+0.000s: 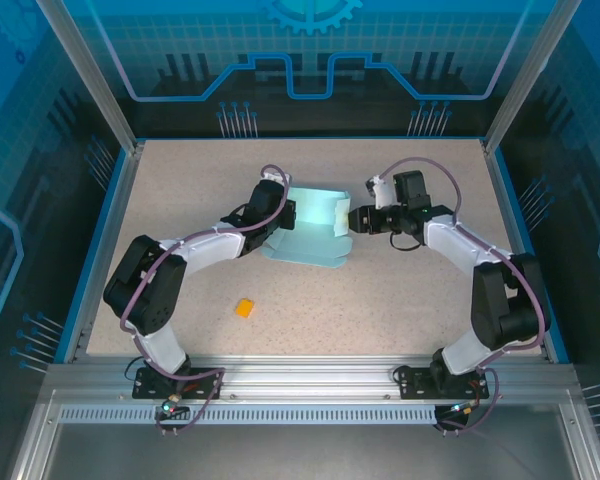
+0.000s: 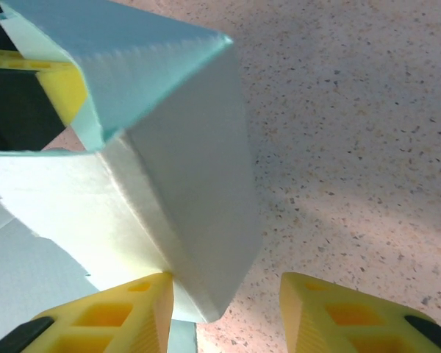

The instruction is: Fold the paper box

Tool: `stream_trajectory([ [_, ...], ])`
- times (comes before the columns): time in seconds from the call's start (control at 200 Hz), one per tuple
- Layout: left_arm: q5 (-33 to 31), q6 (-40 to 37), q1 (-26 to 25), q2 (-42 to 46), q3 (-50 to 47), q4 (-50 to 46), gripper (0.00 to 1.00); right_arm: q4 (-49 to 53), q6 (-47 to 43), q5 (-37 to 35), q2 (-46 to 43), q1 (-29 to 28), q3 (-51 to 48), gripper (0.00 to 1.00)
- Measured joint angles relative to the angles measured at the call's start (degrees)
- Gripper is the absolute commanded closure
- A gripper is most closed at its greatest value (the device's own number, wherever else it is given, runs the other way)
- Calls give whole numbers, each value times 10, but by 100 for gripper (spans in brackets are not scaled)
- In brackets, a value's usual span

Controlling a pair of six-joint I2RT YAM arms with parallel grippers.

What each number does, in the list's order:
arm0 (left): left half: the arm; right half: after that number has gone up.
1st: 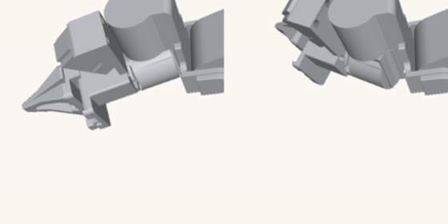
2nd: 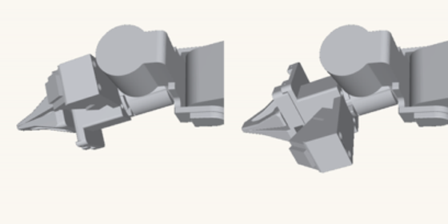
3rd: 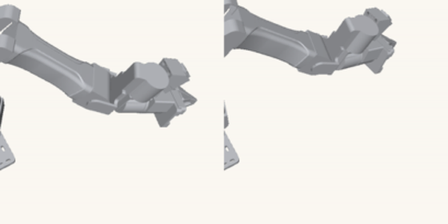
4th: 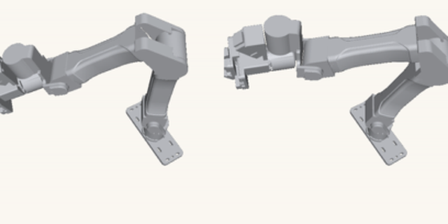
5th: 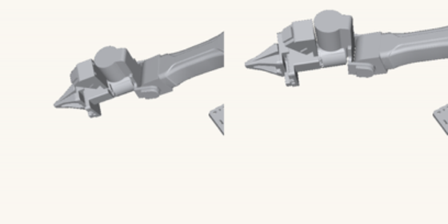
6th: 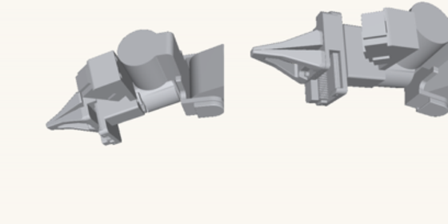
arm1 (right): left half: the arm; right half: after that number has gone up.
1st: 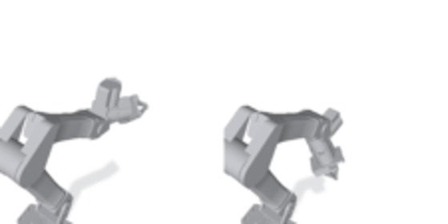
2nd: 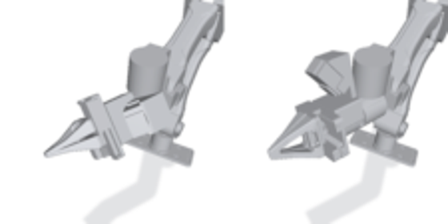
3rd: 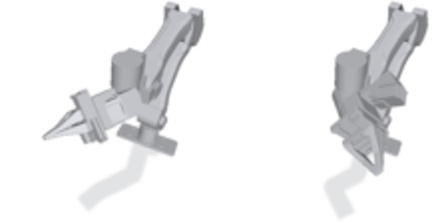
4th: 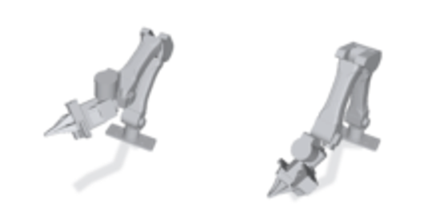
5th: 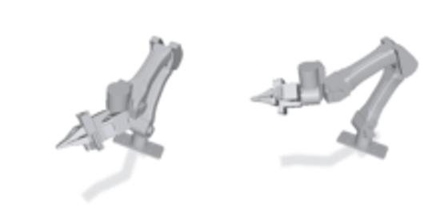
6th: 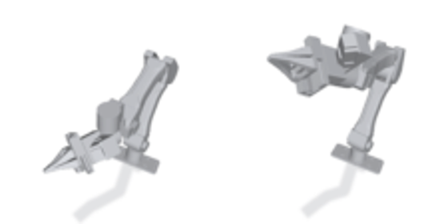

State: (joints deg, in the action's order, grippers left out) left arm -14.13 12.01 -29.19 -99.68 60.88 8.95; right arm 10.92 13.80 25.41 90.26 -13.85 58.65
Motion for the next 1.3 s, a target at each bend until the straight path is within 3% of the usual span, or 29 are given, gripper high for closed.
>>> stream_trajectory([
  [0.165,0,0,0,0,0,0,99,-2,-6,9,4,-8,7,57],
  [0.495,0,0,0,0,0,0,99,-6,-10,14,27,-22,29,66],
  [0.685,0,0,4,2,0,-1,99,-6,-9,-1,36,-32,40,65],
  [1.146,-6,0,5,2,0,-6,99,5,12,-202,49,-101,64,66],
  [1.301,-7,0,5,2,0,-11,99,5,19,-240,64,-113,72,65],
])
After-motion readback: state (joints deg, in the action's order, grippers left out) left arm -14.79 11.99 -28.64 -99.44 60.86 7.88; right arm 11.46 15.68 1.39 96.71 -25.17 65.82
